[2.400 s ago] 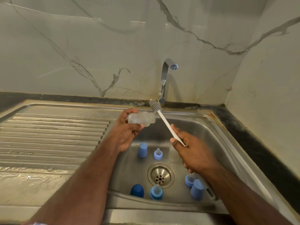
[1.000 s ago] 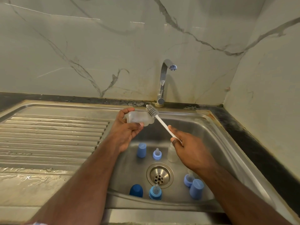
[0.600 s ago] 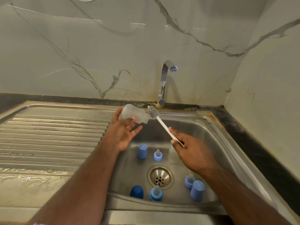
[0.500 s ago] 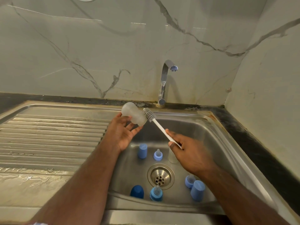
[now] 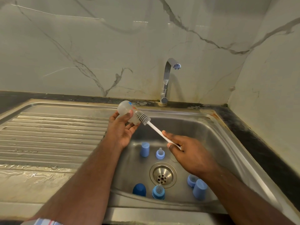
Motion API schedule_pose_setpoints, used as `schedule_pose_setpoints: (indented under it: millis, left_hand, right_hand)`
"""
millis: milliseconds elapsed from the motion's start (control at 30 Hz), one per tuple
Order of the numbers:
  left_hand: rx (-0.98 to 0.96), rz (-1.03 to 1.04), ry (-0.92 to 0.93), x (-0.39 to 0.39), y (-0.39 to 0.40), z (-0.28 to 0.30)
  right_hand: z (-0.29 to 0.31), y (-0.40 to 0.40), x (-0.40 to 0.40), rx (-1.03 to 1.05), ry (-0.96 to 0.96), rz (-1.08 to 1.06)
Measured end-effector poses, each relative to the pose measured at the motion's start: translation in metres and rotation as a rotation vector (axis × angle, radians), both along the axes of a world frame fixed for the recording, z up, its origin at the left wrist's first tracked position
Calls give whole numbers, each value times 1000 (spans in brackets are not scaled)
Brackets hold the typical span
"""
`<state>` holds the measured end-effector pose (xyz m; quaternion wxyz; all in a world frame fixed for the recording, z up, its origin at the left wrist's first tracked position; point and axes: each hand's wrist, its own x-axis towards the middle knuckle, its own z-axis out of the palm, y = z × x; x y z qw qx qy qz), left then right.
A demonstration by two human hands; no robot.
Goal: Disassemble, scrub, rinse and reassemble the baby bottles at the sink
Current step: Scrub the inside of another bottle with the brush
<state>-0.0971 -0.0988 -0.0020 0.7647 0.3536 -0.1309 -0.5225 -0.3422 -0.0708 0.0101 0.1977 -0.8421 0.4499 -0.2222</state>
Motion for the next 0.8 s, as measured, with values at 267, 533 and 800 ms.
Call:
schedule_pose_setpoints:
  millis: [267, 533, 800]
  left_hand:
    - [-12, -21, 1, -1, 3, 0]
    - [1, -55, 14, -3, 4, 2]
    - [-1, -83, 37, -5, 7, 5]
  right_hand:
    - [7, 1, -5, 54, -109, 6]
    - [5, -5, -6, 46, -49, -61]
    - [4, -5, -3, 48, -40, -63]
